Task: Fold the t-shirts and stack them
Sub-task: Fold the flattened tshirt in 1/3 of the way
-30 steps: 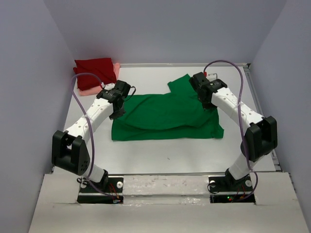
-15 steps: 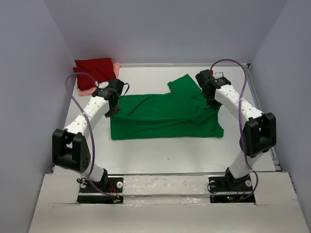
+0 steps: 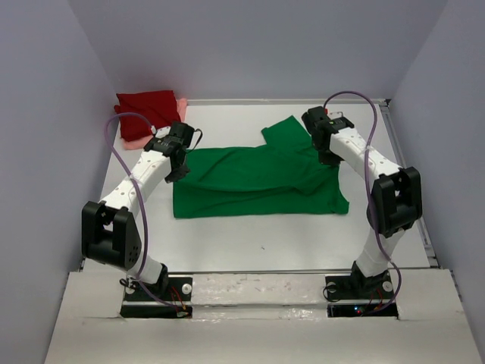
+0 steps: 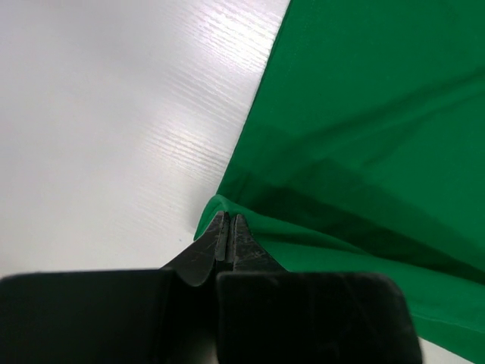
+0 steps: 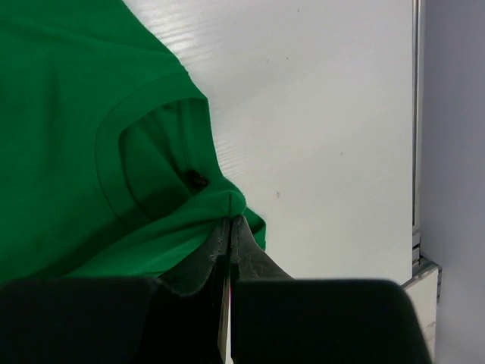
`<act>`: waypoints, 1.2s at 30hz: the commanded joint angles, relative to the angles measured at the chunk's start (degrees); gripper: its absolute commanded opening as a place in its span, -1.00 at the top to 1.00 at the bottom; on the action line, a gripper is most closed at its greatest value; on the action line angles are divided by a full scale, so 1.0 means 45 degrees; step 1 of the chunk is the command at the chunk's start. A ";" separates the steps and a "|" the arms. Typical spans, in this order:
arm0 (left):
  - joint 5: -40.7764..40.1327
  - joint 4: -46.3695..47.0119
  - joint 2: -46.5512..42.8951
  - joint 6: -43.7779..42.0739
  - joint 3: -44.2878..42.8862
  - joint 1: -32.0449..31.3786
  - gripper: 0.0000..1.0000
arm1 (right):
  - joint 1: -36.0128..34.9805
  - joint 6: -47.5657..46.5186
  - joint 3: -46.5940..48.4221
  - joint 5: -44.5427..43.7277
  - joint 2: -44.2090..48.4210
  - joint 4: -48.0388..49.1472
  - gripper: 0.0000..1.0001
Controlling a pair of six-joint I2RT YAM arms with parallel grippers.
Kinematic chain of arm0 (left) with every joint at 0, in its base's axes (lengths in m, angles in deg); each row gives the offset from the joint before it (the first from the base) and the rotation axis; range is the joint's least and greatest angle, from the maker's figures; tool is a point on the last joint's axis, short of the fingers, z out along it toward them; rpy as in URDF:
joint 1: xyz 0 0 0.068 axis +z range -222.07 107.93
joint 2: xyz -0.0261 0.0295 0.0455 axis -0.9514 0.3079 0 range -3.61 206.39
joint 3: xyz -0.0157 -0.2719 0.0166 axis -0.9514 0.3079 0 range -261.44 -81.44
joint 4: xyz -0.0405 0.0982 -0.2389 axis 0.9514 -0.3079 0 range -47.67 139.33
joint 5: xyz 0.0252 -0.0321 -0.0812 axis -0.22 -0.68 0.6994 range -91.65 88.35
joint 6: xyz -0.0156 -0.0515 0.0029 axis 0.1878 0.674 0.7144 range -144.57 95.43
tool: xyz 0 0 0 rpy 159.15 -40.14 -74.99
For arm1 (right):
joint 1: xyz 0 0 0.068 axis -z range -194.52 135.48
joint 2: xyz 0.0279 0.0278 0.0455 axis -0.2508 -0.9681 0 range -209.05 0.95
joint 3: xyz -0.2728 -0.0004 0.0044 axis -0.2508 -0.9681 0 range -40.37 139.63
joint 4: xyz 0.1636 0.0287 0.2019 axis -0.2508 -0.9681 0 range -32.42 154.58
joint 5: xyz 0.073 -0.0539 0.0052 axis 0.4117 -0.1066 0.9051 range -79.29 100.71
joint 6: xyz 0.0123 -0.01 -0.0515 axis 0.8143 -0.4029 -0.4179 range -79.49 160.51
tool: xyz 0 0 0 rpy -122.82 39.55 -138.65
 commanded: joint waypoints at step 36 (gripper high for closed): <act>-0.0957 0.0417 0.2000 0.1049 -0.0174 0.0168 0.79 | 0.0697 -0.0534 0.1849 -0.0187 -0.2526 0.0827 0.63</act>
